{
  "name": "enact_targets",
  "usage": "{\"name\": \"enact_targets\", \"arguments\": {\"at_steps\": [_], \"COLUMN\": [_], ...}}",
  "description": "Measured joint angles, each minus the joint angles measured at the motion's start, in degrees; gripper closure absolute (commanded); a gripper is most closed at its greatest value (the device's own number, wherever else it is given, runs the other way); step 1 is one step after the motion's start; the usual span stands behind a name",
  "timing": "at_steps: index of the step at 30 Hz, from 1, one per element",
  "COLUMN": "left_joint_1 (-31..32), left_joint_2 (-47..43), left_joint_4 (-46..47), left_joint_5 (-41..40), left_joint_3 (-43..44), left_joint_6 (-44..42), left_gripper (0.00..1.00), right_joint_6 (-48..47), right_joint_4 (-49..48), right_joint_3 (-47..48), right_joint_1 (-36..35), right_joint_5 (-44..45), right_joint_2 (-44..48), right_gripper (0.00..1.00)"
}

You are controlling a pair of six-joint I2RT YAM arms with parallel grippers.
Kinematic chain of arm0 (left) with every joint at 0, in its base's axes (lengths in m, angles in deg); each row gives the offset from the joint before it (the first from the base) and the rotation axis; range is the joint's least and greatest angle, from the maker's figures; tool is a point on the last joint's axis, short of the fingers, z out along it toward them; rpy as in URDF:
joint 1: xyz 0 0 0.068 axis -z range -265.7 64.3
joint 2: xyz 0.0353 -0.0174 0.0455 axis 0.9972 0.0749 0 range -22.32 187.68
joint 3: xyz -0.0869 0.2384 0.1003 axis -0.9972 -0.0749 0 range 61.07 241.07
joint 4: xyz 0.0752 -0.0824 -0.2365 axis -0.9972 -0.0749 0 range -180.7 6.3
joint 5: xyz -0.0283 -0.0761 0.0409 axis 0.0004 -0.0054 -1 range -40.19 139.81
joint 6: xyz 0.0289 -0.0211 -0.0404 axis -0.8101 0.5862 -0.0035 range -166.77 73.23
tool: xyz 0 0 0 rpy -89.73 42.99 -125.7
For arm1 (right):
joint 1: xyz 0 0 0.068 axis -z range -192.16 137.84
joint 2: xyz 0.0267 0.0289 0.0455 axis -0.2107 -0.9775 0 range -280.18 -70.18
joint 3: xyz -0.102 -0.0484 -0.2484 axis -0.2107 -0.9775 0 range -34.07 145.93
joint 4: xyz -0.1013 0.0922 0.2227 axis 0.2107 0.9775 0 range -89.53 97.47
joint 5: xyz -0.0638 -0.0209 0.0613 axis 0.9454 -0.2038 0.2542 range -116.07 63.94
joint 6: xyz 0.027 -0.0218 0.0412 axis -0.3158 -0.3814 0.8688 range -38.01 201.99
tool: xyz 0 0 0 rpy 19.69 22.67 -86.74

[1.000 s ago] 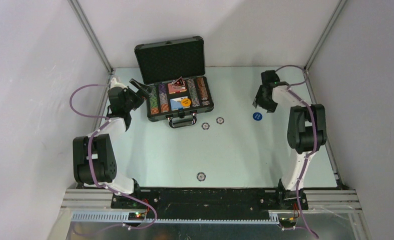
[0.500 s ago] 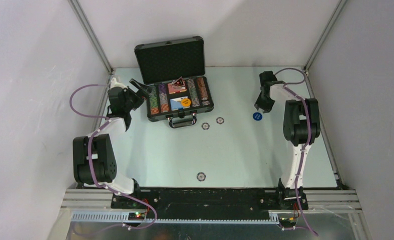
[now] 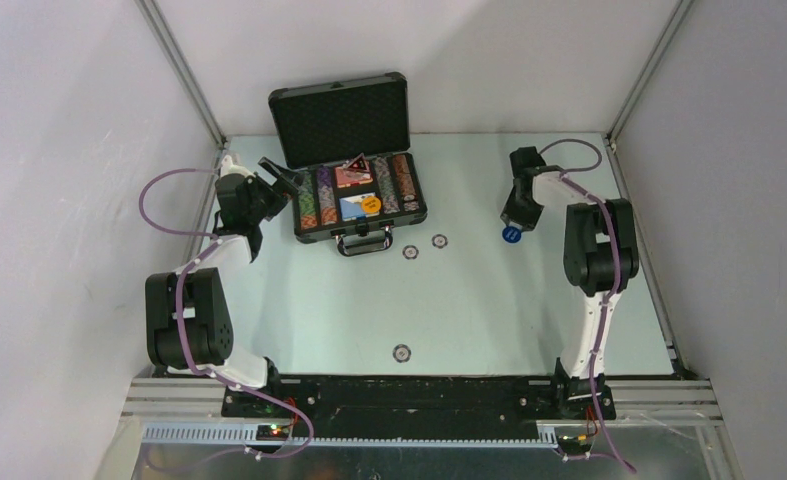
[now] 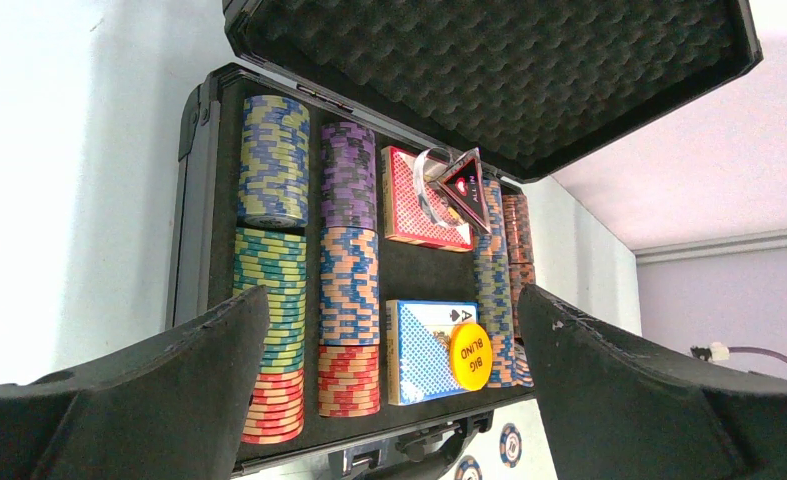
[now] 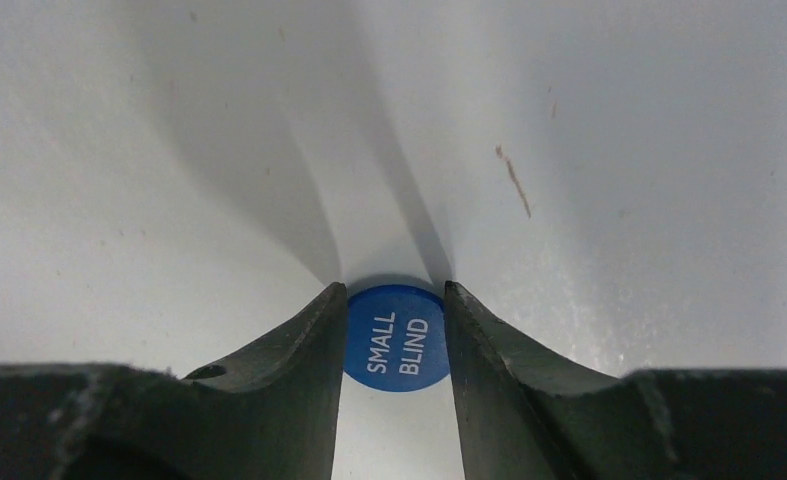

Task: Pack up texas hold em set

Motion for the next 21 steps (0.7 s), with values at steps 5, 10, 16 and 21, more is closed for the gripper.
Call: {"name": "enact_targets", "arguments": {"at_steps": [5, 10, 16, 21], "left_joint_1": [0.00, 0.00, 0.00, -0.04], "left_joint_2": [0.00, 0.11, 0.11, 0.11], "left_joint_4": [0.00, 0.00, 0.00, 0.00], "left_joint_5": [0.02, 0.04, 0.11, 0.15], "left_joint_3": [0.00, 0.00, 0.00, 0.00], "left_joint_6": [0.00, 0.00, 0.00, 0.00], "left_gripper": [0.02, 0.02, 0.02, 0.01], "right_joint_6": [-0.17, -0.28, -0.48, -0.42], "right_joint_4": [-0.11, -0.15, 0.44, 0.20], "right_joint_3": [-3.63, -4.70, -5.14, -7.34], "right_joint_1": [-1.01, -1.60, -4.15, -9.46], "right_joint_5": [-0.24, -0.98, -1.55, -1.95], "right_joint_2": [2.40, 3.17, 3.52, 5.03], "right_gripper": [0.62, 0.63, 0.63, 0.64]}}
